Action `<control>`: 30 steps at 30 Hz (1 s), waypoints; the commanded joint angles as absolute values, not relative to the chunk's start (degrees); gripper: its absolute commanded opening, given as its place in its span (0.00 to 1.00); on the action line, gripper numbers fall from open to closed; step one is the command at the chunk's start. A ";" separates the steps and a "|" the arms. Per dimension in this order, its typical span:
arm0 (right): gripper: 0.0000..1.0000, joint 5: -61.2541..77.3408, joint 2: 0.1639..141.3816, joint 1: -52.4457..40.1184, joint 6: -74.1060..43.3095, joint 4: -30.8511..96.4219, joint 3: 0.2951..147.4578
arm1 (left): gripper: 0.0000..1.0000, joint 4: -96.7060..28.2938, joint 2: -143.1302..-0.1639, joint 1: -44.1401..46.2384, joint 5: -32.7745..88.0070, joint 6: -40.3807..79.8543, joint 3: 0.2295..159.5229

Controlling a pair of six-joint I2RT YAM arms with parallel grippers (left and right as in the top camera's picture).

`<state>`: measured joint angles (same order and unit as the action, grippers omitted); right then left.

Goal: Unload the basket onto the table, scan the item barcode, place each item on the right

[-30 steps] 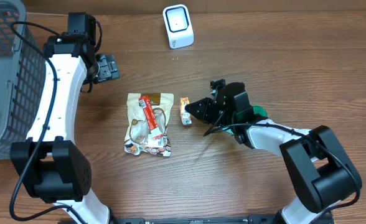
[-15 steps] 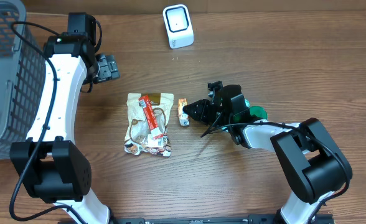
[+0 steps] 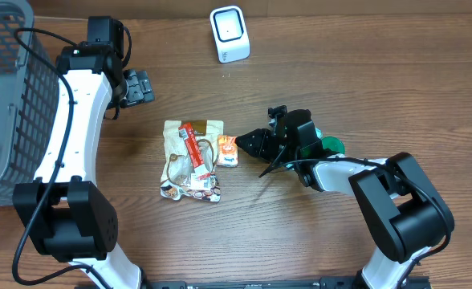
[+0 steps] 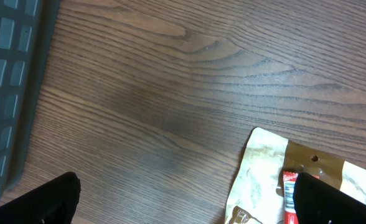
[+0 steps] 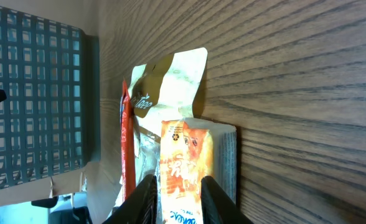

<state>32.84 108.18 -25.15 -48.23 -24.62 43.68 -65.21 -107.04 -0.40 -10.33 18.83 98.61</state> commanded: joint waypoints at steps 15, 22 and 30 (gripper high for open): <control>0.20 34.22 108.40 -29.54 -48.88 -16.51 52.93 | 1.00 -65.32 -106.04 -0.19 -10.92 17.54 99.53; 0.25 17.78 108.40 -35.05 -37.04 16.95 71.83 | 1.00 -65.32 -106.04 -0.19 -10.92 17.54 99.53; 0.29 -5.21 108.42 -42.28 -32.67 36.05 83.00 | 0.99 -65.32 -106.04 -0.19 -10.92 17.54 99.53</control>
<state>8.01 108.40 -39.75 -35.66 34.20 81.62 -65.19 -107.04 -0.40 -10.35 18.83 98.61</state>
